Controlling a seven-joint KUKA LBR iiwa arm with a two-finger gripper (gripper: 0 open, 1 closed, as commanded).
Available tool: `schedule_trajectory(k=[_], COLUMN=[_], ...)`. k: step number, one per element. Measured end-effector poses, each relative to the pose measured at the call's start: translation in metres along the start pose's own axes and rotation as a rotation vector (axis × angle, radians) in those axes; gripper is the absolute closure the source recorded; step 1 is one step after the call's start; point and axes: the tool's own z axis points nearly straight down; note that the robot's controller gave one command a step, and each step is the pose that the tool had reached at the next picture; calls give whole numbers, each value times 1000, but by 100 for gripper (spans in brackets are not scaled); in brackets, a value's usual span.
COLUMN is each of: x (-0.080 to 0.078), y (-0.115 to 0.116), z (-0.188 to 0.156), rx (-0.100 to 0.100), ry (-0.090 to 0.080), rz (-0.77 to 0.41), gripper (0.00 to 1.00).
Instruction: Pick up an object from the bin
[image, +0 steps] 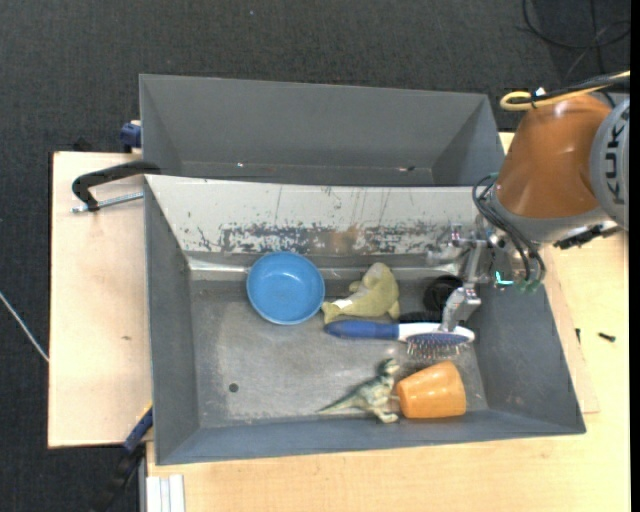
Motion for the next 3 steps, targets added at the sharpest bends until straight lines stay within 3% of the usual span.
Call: schedule_trajectory(k=[1,2,3], x=[4,3,9], y=[-30,-30,-42], z=[64,62,-96], rx=[4,7,6], ry=[-25,-28,-20], rz=[-148,-150,-193], gripper=[0,100,100])
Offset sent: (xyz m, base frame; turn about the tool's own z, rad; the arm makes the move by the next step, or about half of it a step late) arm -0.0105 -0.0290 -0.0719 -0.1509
